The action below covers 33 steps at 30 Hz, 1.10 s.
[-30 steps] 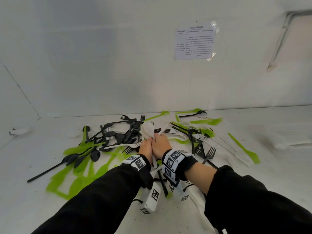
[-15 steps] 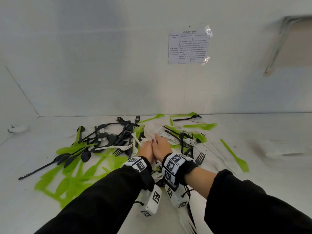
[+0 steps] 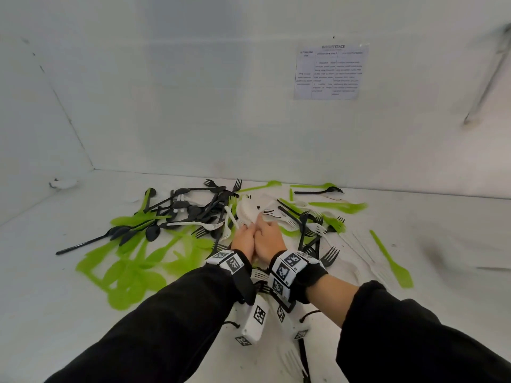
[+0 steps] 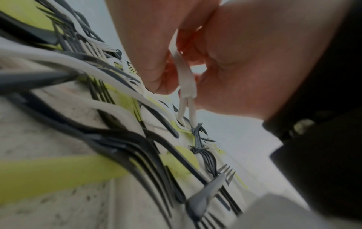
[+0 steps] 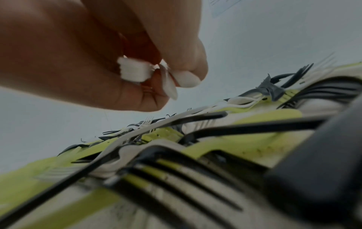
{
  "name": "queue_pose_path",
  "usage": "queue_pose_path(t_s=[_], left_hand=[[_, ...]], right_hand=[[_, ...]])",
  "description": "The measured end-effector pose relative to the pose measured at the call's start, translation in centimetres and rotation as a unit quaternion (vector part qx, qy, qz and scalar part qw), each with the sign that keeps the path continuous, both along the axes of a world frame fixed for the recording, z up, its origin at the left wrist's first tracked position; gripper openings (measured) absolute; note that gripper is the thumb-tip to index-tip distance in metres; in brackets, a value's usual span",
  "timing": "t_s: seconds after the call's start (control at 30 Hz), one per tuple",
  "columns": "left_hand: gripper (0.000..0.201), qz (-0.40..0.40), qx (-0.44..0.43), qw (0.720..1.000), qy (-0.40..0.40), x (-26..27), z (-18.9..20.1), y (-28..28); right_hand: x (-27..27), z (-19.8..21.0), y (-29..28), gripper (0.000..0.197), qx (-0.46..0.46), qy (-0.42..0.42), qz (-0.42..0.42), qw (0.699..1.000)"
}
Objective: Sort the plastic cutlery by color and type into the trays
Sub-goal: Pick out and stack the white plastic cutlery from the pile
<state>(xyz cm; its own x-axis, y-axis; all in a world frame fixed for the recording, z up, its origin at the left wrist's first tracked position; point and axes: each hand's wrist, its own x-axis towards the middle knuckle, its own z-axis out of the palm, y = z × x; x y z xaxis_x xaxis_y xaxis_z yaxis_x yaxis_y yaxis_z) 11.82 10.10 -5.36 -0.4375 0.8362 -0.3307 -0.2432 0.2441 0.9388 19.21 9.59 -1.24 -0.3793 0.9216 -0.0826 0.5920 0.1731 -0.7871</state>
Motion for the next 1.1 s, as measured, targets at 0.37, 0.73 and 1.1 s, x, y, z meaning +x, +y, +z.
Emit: queue_pose_path(t_s=[0.37,0.73,1.1], left_hand=[[0.022,0.055,0.014,0.998,-0.038,-1.1,1.3,-2.0],[0.021,0.071,0.007,0.997,0.023,-7.5,2.1,-2.7],[0.027,0.045,0.019,0.997,0.06,-15.7,3.2,-2.7]], right_hand=[[-1.4,-0.1,-0.2,0.035,-0.007,0.079,-0.064,0.995],[-8.4,1.1,-0.2,0.034,-0.08,0.041,-0.072,0.993],[-15.4,2.2,0.0,0.024,-0.078,0.125,-0.075,0.986]])
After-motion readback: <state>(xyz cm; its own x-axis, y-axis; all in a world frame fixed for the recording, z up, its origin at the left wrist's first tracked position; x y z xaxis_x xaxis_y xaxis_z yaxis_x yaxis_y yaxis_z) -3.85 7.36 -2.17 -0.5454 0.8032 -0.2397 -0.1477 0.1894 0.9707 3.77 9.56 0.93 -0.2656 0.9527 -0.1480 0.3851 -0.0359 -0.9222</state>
